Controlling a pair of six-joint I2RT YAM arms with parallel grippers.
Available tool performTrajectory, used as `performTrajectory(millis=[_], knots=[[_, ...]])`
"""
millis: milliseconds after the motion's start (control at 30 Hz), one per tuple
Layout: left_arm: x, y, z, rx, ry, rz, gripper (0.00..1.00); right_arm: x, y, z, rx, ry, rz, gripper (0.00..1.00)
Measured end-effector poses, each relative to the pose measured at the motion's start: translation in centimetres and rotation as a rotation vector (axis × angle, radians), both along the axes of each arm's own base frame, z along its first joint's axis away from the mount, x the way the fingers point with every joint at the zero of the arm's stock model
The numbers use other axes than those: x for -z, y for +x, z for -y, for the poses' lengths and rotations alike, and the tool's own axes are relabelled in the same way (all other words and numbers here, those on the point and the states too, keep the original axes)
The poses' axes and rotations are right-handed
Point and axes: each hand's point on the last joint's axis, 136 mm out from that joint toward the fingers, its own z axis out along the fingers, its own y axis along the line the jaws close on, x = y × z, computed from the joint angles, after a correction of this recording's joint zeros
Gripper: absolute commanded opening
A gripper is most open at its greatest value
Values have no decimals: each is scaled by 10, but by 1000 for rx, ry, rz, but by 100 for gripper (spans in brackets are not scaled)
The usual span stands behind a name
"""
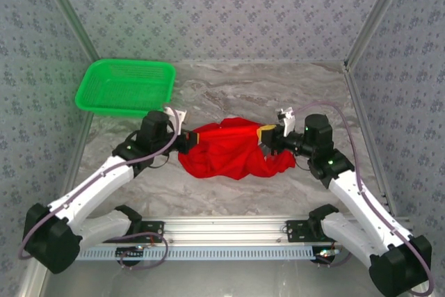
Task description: Fold the inside-out t-shirt
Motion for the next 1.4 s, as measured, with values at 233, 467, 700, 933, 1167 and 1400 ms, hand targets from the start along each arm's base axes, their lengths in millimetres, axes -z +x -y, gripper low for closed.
performTrajectory(millis=[233, 467, 700, 933, 1167, 1400], knots=[[24, -23, 32, 172, 57, -33, 24, -16, -4, -11, -75, 74, 34, 0], [25, -19, 27, 157, 93, -4, 44, -17, -12, -14, -126, 49, 37, 0], [-13, -22, 36, 205, 27, 141, 63, -16, -21, -21, -195, 12, 42, 0], [0, -9, 59, 277, 73, 145, 64, -13, -29, -25, -249, -5, 41, 0], [18, -3, 79, 353, 95, 109, 27, -11, -34, -25, -264, -13, 39, 0], [18, 9, 70, 292, 71, 69, 0, -14, -37, -15, -217, -52, 84, 0]])
